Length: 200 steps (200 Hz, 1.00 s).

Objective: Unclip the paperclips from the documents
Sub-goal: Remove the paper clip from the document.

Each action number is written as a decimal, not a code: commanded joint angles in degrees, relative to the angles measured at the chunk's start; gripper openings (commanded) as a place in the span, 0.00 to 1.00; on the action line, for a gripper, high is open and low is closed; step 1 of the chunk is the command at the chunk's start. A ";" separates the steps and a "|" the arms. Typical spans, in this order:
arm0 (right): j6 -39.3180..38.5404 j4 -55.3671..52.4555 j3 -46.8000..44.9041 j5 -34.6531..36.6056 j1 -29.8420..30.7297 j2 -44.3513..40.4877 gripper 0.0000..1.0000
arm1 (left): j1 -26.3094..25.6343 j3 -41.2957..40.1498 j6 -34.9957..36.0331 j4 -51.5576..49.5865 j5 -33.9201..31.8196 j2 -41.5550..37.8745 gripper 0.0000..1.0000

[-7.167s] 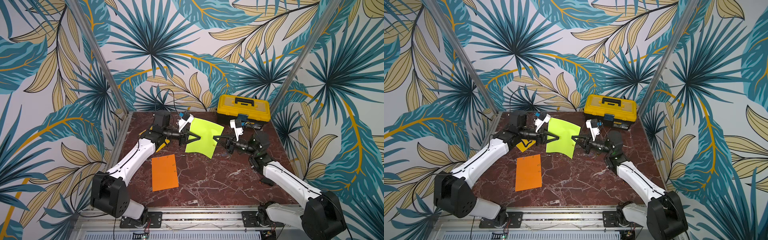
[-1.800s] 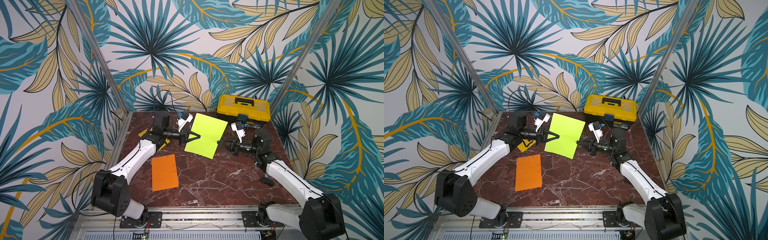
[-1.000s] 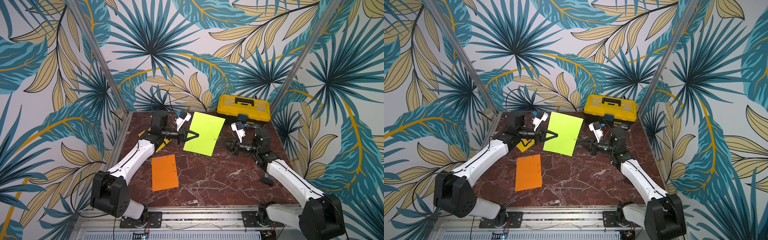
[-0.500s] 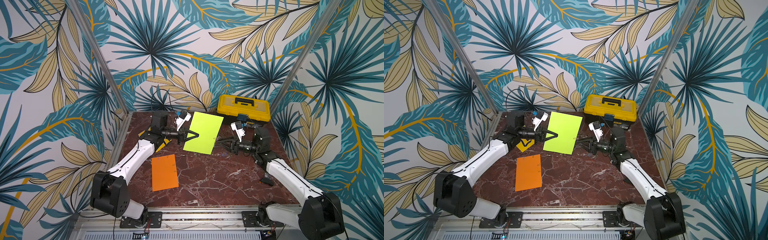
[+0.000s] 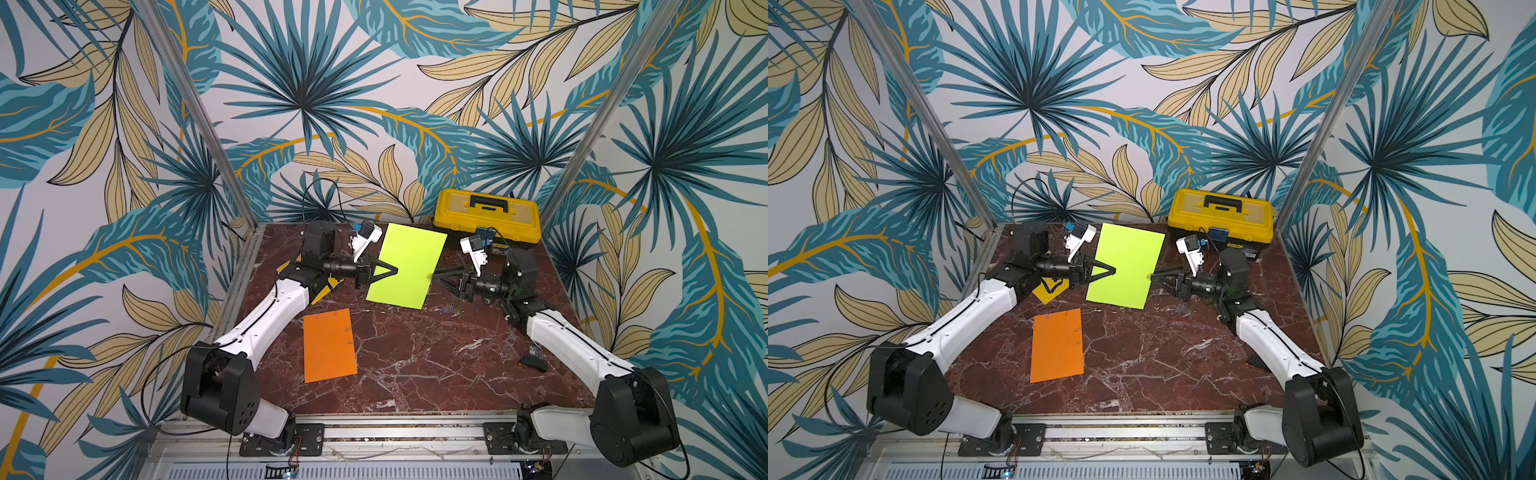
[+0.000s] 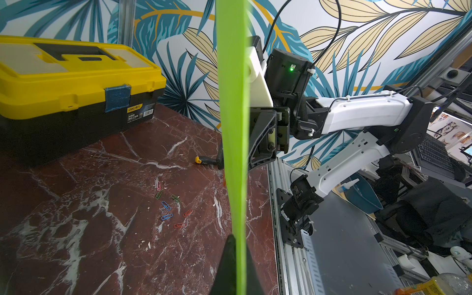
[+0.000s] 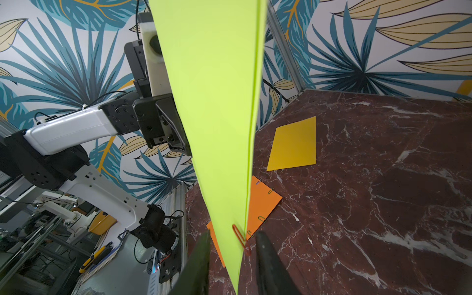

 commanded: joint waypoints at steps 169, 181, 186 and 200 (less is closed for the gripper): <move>-1.94 -1.84 -1.10 -1.96 0.16 -1.42 0.14 | 0.60 -0.44 0.52 1.02 -0.19 -1.84 0.00; -2.03 -2.01 -1.04 -1.95 0.15 -1.42 0.11 | 0.60 -0.41 0.60 1.04 -0.25 -1.85 0.00; -2.11 -2.20 -0.92 -1.95 0.14 -1.43 0.11 | 0.61 -0.44 0.60 1.01 -0.25 -1.89 0.00; -2.54 -2.77 -0.94 -1.82 0.16 -1.44 0.10 | 0.60 -0.43 0.54 1.01 -0.29 -1.84 0.00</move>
